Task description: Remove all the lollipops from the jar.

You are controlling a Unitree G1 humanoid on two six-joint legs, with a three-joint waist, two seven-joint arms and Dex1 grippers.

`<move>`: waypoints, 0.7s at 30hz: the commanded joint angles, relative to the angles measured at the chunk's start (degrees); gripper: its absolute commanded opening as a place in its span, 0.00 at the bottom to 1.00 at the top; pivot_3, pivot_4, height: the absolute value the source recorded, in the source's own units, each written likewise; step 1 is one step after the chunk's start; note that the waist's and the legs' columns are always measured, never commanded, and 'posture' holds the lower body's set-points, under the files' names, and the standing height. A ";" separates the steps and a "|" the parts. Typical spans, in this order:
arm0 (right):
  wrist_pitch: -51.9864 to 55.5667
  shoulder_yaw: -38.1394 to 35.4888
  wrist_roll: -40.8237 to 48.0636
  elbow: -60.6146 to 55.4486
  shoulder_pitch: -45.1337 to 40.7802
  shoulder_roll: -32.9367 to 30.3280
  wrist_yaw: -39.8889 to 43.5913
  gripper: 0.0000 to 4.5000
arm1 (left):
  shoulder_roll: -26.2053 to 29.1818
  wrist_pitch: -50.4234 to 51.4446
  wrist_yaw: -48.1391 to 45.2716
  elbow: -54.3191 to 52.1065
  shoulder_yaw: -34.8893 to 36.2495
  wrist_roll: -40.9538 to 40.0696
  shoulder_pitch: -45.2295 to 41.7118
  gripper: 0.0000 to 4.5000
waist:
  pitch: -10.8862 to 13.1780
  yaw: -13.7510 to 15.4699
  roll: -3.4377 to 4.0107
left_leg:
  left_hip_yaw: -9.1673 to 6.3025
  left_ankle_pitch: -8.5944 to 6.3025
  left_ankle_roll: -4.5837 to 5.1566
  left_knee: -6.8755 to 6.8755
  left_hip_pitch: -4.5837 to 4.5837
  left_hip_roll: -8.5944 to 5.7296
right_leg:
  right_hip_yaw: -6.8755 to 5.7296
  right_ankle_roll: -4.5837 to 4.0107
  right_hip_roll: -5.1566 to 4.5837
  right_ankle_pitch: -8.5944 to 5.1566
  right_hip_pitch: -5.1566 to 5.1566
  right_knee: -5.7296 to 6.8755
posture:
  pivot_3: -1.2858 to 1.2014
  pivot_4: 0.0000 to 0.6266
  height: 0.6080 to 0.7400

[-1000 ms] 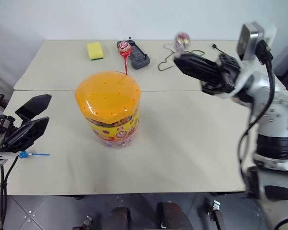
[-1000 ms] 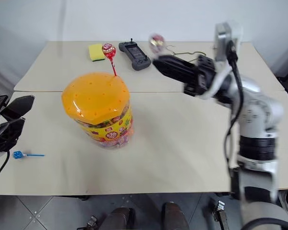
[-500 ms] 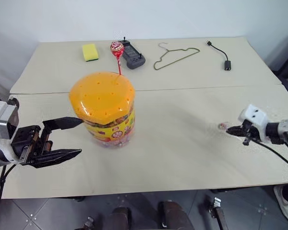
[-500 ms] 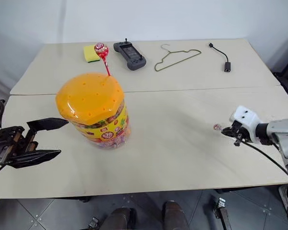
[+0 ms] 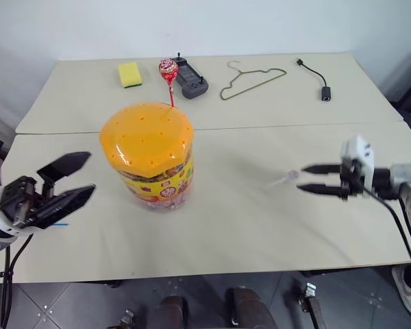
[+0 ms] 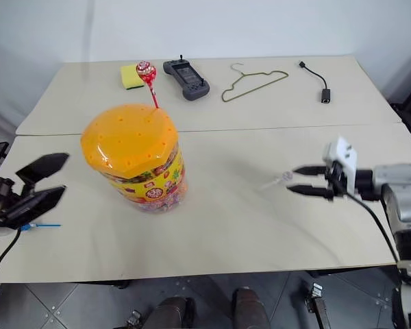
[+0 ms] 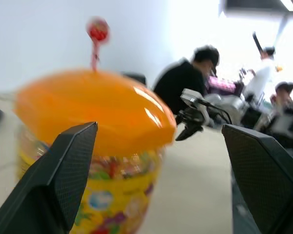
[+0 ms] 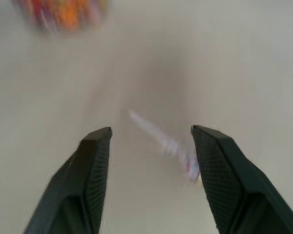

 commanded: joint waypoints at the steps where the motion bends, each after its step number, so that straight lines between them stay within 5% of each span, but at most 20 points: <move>1: 9.77 -2.34 9.92 -8.05 -10.01 7.84 -7.04 0.58 | -2.37 1.15 5.61 1.80 4.05 -5.31 0.95 0.96 | 0.00 -0.26 0.00 | 0.02 0.00 -0.01 0.00 0.02 0.00 | 0.03 0.00 0.01 0.00 -0.01 0.00 | 0.52 0.24 1.00; 13: 20.63 5.67 8.58 -3.15 -29.46 32.45 -26.03 0.58 | -5.44 -0.96 9.12 0.78 2.12 -4.35 0.59 0.96 | -0.07 0.08 -0.13 | -0.43 -0.03 -0.09 0.02 -0.21 -0.16 | -0.26 0.01 -0.10 0.03 -0.11 0.06 | 0.52 0.24 1.00; 21: 20.39 6.91 6.38 0.98 -32.87 38.68 -27.01 0.58 | -5.50 -1.02 10.07 -0.28 1.78 -5.05 0.03 0.96 | -0.08 -0.46 -0.15 | -0.43 0.03 -0.18 0.02 -0.20 -0.13 | -0.28 0.00 -0.05 0.04 -0.17 0.23 | 0.52 0.24 1.00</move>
